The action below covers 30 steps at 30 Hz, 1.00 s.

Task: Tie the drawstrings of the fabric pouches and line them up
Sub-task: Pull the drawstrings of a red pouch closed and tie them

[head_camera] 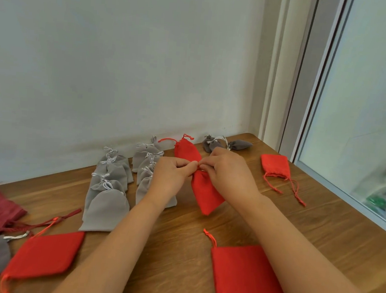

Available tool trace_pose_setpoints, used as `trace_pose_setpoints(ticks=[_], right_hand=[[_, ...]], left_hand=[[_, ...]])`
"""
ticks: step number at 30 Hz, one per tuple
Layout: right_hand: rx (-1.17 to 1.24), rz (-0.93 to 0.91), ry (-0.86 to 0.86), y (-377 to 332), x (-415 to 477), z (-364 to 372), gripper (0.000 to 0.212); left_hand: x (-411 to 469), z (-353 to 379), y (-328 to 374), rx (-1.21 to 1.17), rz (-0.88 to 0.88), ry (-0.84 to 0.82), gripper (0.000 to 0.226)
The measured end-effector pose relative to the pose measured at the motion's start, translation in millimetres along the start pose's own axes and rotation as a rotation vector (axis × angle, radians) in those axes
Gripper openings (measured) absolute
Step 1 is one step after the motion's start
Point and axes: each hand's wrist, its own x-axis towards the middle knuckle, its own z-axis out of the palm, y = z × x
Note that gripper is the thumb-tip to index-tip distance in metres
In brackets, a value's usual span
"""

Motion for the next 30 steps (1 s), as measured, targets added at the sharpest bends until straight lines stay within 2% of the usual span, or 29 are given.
trace_pose_setpoints(ticks=[8, 13, 16, 20, 25, 30], right_hand=[[-0.065, 0.020, 0.009, -4, -1, 0, 0.028], [0.051, -0.045, 0.048, -2, -3, 1, 0.021], [0.106, -0.104, 0.078, 1, -4, 0, 0.017], [0.169, -0.133, 0.076, 5, -4, -2, 0.014], [0.252, -0.088, 0.050, 9, -2, -6, 0.012], [0.269, -0.047, 0.027, 14, -3, -10, 0.009]], left_hand=[[3, -1, 4, -0.211, -0.229, 0.013, 0.006], [4, -8, 6, -0.507, -0.513, -0.091, 0.006], [5, -12, 6, -0.613, -0.586, -0.131, 0.007], [6, -12, 5, -0.578, -0.514, -0.154, 0.007], [3, -10, 3, -0.337, -0.287, -0.106, 0.011], [2, -11, 2, -0.293, -0.124, -0.120, 0.009]])
